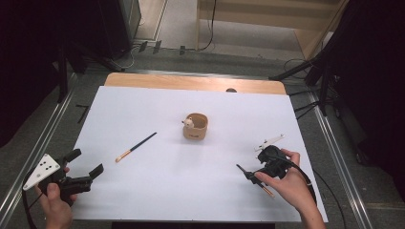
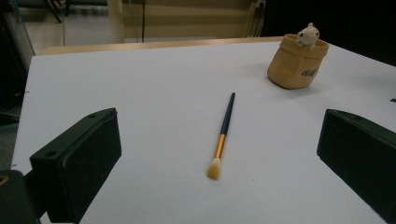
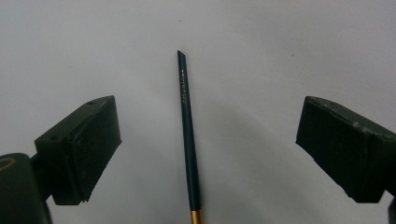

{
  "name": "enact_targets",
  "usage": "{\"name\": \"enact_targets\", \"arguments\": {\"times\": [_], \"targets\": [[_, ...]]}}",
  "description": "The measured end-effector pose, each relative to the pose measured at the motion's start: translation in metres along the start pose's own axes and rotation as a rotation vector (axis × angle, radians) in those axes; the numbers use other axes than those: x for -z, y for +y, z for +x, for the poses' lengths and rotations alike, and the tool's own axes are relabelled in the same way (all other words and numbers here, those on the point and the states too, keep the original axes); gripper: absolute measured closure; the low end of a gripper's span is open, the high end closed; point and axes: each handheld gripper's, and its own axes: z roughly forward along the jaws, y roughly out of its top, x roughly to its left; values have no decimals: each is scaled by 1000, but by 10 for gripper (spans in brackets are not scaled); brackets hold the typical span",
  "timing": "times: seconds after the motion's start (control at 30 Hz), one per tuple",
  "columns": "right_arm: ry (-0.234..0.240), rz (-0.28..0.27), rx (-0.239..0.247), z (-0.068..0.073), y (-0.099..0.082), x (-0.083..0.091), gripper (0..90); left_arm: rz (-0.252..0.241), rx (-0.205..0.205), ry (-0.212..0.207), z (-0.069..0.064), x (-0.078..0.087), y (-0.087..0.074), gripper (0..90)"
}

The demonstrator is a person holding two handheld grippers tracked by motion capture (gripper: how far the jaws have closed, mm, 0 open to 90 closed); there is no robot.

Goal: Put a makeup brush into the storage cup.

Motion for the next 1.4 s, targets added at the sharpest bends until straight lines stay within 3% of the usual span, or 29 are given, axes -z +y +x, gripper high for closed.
{"name": "enact_targets", "arguments": {"times": [0.07, 0.2, 0.23, 0.53, 0.63, 0.73, 0.97, 1.2, 1.4], "targets": [[-19, 9, 15, 1, 0, 0, 171, 2, -1, 1, 0, 0, 0, 0], [-35, 49, 38, 4, -1, -2, 199, 2, -1, 1, 0, 0, 0, 0], [-42, 74, 31, 5, -1, -4, 240, 0, 0, 0, 0, 0, 0, 0], [-27, 132, 21, 5, -2, -7, 360, 2, 0, 1, 1, 0, 0, 0], [-32, 158, 29, 5, -2, -8, 424, 0, 0, 0, 0, 0, 0, 0], [0, 189, 34, 5, -2, -9, 488, 0, 3, 2, 1, 0, 0, 0], [-2, 236, 35, 5, -4, -9, 628, -1, 4, 4, 1, 1, 0, 0], [5, 316, 53, 8, -6, -11, 718, -2, 5, 4, 1, 0, 0, 0], [-25, 348, 76, 10, -7, -14, 755, -1, 2, 5, 1, 1, 0, 0]]}}
